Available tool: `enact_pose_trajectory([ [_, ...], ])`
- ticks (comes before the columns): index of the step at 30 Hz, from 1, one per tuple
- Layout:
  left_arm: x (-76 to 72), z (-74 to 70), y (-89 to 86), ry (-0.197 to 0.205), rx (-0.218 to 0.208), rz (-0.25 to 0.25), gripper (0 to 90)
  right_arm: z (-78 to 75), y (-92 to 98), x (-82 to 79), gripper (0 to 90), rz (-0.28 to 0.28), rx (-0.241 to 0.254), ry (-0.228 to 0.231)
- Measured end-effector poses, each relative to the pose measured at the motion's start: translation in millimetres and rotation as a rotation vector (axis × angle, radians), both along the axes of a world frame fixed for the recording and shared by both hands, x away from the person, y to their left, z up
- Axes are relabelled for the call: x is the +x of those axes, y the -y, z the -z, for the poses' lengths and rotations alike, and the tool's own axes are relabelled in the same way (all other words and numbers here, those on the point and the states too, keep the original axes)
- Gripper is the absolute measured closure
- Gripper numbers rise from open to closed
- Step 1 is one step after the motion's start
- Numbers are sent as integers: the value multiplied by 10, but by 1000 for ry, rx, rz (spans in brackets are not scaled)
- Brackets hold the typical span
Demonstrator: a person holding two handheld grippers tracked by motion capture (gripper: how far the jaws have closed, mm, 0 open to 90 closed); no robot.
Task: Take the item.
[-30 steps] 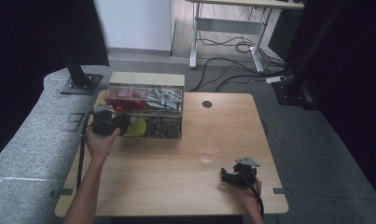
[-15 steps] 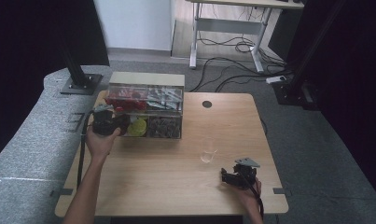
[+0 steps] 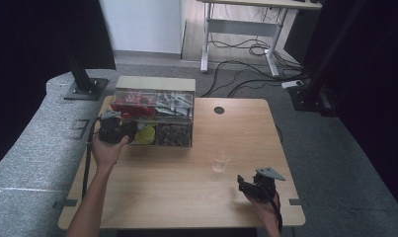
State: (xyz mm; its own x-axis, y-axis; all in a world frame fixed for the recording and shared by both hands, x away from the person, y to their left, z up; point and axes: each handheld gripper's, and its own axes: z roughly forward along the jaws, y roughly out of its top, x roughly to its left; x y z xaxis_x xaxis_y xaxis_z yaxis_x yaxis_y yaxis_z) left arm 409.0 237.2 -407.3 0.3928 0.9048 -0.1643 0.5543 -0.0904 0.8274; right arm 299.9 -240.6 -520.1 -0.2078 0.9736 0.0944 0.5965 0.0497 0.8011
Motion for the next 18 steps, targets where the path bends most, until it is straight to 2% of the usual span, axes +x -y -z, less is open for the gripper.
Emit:
enact_pose_trajectory([
  [7,31,-23,24,-11,1,8,900,-325,-69,-109,237,-34,16,81],
  [12,40,-4,26,-8,-2,16,900,-598,-133,-170,271,-68,66,156],
  [18,39,-16,4,-14,-4,13,900,-785,-324,-114,297,-146,72,187],
])
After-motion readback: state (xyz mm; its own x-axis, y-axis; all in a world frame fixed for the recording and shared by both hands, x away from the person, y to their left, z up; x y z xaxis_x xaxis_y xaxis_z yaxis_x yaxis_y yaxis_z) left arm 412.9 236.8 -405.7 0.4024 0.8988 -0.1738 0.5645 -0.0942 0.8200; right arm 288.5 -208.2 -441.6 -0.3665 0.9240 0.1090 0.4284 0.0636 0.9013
